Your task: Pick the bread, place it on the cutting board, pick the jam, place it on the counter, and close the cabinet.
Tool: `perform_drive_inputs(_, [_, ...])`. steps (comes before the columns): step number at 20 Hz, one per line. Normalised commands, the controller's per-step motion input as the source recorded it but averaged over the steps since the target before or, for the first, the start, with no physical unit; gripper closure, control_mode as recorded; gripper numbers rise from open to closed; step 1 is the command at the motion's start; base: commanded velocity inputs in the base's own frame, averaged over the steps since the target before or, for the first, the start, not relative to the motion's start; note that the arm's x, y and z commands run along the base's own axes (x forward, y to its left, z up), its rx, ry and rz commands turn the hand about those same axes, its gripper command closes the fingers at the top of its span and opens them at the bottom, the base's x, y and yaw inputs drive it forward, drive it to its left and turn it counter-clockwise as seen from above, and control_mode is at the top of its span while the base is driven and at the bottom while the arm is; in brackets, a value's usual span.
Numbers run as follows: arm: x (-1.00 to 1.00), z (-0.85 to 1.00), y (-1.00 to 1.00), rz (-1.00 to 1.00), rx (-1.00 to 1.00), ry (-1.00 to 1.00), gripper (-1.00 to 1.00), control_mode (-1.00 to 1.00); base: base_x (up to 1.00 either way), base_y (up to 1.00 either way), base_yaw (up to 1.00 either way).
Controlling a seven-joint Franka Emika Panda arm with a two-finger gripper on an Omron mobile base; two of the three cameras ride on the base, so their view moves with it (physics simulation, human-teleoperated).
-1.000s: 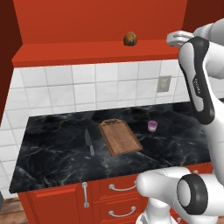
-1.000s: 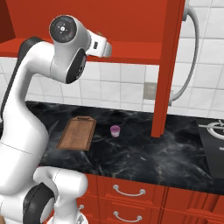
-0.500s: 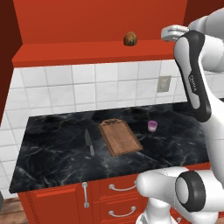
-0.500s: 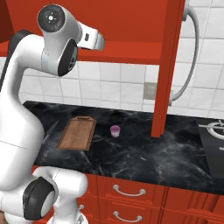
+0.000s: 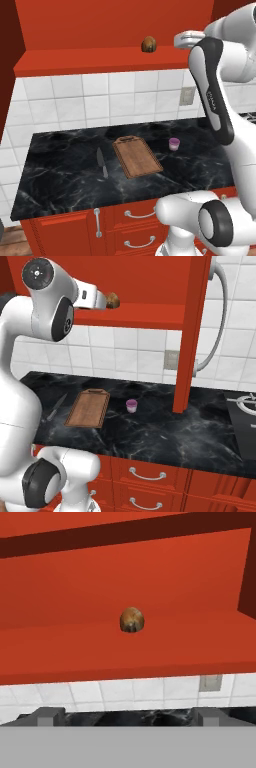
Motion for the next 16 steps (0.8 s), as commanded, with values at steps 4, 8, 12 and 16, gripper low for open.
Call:
perform_drive_inputs(4, [-0.01, 0.0, 0.24, 0.0, -0.04, 0.0, -1.0, -1.0, 0.0, 0.0, 0.0])
perform_drive_inputs(8, [0.0, 0.03, 0.23, 0.0, -0.02, 0.01, -1.0, -1.0, 0.0, 0.0, 0.0])
perform_drive_inputs(12, [0.0, 0.02, 0.16, 0.0, -0.01, 0.02, -1.0, -1.0, 0.0, 0.0, 0.0])
perform_drive_inputs(16, [0.0, 0.16, 0.0, 0.0, 0.0, 0.12, -1.0, -1.0, 0.0, 0.0, 0.0])
